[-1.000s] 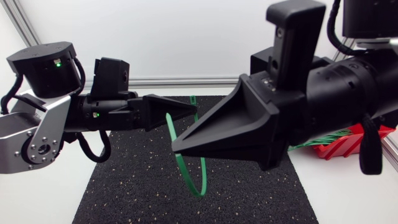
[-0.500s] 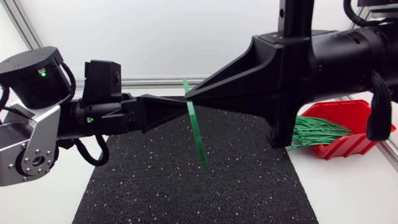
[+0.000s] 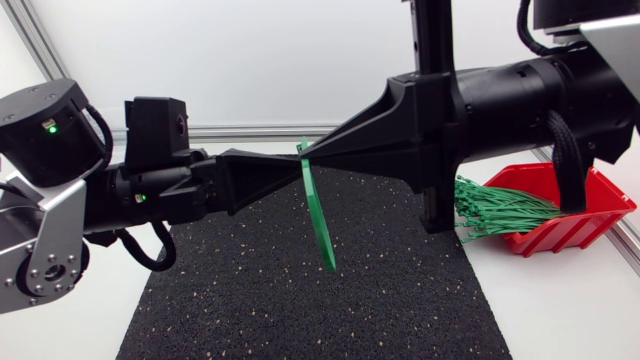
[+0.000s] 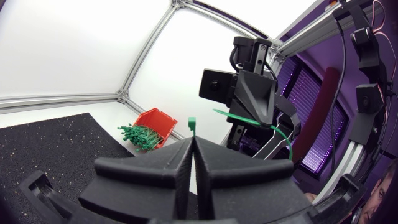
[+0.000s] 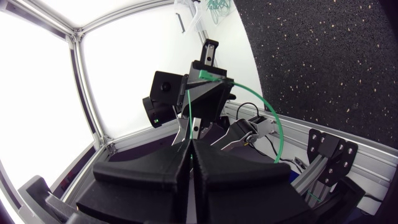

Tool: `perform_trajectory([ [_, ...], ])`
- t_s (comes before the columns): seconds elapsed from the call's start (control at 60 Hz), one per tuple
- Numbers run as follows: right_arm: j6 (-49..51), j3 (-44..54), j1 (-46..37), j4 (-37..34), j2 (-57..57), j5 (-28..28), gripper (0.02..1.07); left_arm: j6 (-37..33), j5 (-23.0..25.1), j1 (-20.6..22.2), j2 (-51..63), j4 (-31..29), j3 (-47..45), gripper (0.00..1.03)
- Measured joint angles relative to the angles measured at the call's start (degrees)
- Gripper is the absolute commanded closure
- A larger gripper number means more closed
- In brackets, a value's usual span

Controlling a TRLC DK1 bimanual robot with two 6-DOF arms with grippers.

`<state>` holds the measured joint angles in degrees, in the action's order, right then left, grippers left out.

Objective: Take a green cable tie from the red box, thread the tail through the head to close it, then place it in the transparent bin on the left.

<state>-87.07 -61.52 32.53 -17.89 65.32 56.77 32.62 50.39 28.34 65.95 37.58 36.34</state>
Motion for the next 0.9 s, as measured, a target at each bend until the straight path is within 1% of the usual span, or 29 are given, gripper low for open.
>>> perform_trajectory([
  [0.533, -0.2, 0.0, -0.7, 0.0, 1.4, 0.0, 1.01, 0.0, -1.0, 0.7, -0.7, 0.1, -0.1, 1.00],
  [0.9, -0.2, 0.0, -0.7, 0.1, 1.4, 0.0, 1.01, 0.0, -1.0, -0.6, 1.5, 0.5, -0.1, 1.00],
])
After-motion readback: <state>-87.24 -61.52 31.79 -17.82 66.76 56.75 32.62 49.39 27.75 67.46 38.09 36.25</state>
